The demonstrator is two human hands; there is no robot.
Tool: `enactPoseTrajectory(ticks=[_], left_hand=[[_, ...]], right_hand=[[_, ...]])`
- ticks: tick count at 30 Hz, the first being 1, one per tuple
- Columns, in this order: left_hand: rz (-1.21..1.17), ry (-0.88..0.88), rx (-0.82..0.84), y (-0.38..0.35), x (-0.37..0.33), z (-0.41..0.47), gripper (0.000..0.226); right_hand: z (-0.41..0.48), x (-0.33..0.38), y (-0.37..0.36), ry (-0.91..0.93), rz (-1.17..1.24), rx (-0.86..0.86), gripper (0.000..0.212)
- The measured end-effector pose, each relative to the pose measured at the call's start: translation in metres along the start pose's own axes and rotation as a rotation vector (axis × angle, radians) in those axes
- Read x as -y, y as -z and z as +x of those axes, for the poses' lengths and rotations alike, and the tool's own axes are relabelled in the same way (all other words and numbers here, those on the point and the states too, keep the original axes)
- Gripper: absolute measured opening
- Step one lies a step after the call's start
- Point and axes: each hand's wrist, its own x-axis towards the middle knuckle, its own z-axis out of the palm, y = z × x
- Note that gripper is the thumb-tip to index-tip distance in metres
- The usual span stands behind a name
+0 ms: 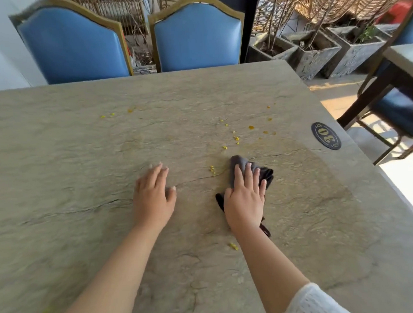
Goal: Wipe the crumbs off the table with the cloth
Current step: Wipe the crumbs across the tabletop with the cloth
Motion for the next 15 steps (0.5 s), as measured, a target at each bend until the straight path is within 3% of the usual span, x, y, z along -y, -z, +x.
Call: enactPoseTrajectory(ticks=[4,8,12,15], left_hand=[[0.093,0.0,0.076,-0.003,0.019,-0.01,0.069],[0.055,0.011,0.042,-0.006,0.019,-0.008,0.06],[-0.088,0.023,-0.006,-0.004,0.023,-0.008,0.062],[-0.065,0.019,-0.021,-0.005,0.021,-0.008,0.062]], right_hand=[[0.042,0.039,-0.015,0.08,-0.003,0.059,0.062],[0.037,0.065,-0.024,0.346,0.019,0.133,0.059],[-0.015,0.045,-0.013,0.624,0.188,0.248,0.065],[-0.015,0.015,-0.004,0.602,0.216,0.251,0.064]])
